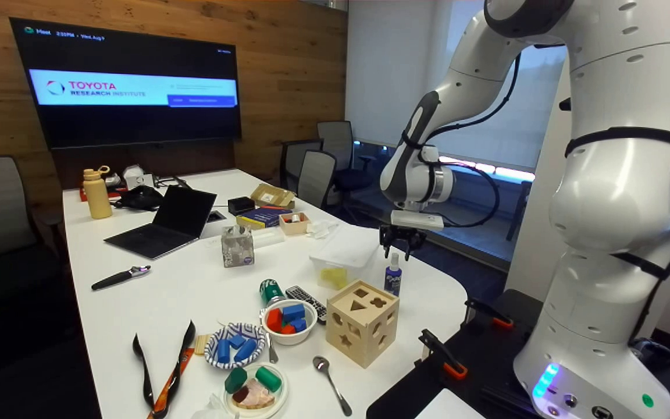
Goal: Move the blue bottle forward
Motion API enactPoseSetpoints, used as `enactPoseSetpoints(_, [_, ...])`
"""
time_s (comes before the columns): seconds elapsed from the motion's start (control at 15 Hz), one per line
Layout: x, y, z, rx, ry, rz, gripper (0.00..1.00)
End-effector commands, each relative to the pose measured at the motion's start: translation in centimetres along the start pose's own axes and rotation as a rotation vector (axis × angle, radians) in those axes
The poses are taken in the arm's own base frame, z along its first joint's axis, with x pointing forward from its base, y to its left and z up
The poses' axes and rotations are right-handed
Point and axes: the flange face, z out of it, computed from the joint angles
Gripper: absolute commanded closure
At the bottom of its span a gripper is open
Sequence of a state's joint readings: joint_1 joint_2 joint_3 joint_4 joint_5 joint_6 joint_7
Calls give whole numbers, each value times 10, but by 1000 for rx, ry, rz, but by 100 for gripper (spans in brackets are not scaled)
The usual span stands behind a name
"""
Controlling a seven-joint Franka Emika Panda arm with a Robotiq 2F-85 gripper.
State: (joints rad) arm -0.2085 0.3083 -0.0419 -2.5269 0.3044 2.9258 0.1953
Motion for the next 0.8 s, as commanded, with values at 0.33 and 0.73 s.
enactPoseSetpoints(0.33, [10, -2, 4, 7, 7, -2, 95])
enactPoseSetpoints(0.73, [8, -13, -12, 12, 0, 3, 94])
